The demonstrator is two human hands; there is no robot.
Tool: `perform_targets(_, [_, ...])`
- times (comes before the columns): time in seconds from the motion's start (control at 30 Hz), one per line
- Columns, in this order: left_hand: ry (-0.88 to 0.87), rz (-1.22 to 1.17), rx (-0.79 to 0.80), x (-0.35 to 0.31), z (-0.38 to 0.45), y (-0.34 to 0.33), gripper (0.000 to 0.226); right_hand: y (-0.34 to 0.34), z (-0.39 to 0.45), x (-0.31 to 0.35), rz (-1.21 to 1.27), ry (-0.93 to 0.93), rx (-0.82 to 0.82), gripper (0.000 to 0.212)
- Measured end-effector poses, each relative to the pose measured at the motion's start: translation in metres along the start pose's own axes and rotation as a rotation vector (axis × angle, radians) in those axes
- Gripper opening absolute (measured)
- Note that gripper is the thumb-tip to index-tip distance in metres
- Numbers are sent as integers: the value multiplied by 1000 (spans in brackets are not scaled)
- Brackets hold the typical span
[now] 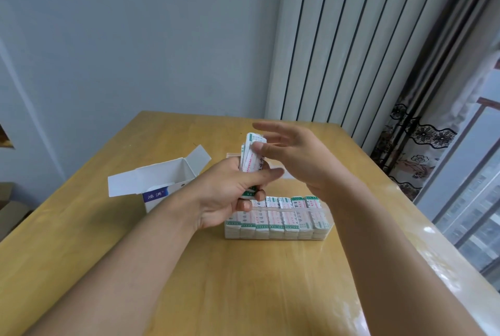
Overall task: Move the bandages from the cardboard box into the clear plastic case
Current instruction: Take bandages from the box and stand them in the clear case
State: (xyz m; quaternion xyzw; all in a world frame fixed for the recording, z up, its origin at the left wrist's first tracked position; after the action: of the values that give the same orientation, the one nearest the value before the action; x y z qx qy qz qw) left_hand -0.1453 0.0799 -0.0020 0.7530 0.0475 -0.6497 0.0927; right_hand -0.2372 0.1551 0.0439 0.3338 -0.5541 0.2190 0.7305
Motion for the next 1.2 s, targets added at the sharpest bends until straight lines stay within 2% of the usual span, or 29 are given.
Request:
perform_targets(0.13, [3,16,-6,-2,-1,-1,9,-12,-9,8,-216,20,165,34])
perform_targets(0.27, [6,44,-2,-2,-2,-1,15,-22,-18,20,-370,127,222,44])
perform_targets(0.33, [3,44,12,-2,-3,-1,12,-25,-23,27,-427,156,257,37])
perform_targets(0.4, [7,44,29,-3,-4,-3,9,-25,-24,31,-472,178,232,25])
perform_targets(0.5, [16,31,3,-2,-4,0,19,-24,-22,36,-450,232,142,18])
perform_targets(0.67, [-9,86,-10,-6,-5,5,14,-27,-23,44,-350,343,98,29])
perform_targets(0.8, [-30,80,-77,-9,-5,11,19,-26,-19,43,-369,356,86,26])
perform_targets(0.87, [-38,49,-90,-9,-4,12,10,-17,-14,38,-370,325,31,38])
perform_targets(1.03, [-17,-24,-11,-7,-3,12,38,7,-6,25,-251,229,-72,17])
perform_targets(1.2, [63,-295,69,-3,-1,11,37,14,-1,10,-281,121,-100,26])
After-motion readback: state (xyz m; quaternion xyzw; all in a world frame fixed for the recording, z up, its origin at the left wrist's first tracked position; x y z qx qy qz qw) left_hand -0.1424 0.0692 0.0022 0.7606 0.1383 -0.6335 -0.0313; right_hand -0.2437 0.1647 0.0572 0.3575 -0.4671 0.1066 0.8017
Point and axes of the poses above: each hand's wrist, its own z-axis towards the middle knuckle, its own y-axis out of the back of the hand, x = y × z, the point moved 7 cm from there along z, towards the middle knuckle, and after that the axes turned 10 degrees about z, right-handed, at the moved point
